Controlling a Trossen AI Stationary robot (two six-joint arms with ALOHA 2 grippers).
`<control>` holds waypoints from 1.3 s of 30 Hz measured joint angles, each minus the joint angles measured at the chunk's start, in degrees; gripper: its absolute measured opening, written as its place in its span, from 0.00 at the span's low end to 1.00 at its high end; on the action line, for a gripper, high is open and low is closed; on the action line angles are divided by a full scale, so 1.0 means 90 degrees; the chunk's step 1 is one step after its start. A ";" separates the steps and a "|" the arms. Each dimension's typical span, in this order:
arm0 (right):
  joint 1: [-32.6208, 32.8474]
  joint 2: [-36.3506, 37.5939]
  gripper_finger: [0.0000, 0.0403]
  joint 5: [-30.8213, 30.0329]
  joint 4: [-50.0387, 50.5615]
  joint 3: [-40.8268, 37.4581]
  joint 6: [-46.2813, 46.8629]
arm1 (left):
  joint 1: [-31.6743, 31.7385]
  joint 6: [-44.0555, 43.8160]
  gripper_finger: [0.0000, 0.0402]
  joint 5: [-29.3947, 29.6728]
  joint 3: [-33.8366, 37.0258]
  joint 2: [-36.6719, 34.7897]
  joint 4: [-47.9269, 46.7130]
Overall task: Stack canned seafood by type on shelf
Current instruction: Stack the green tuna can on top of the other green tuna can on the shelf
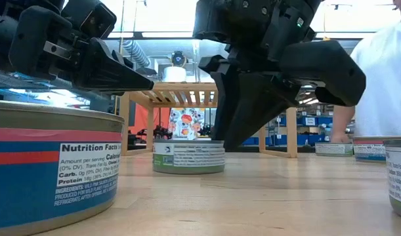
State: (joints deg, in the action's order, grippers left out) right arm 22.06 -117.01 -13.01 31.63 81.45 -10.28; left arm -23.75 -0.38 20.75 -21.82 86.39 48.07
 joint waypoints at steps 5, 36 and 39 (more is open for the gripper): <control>0.0000 -0.0009 0.29 0.0013 -0.0212 -0.0002 -0.0034 | 0.0000 0.0002 0.09 0.0000 0.0000 0.0000 -0.0002; -0.0102 0.0007 0.08 0.0047 -0.0523 -0.0194 -0.0505 | 0.0000 -0.0010 0.09 0.0000 0.0000 0.0000 0.0000; -0.0102 0.0007 0.02 0.0051 -0.0577 -0.0197 -0.0585 | 0.0000 -0.0010 0.09 0.0000 0.0000 0.0000 0.0000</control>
State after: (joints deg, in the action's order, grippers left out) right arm 21.15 -116.95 -12.56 26.43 79.68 -15.55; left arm -23.75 -0.47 20.75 -21.82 86.39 48.07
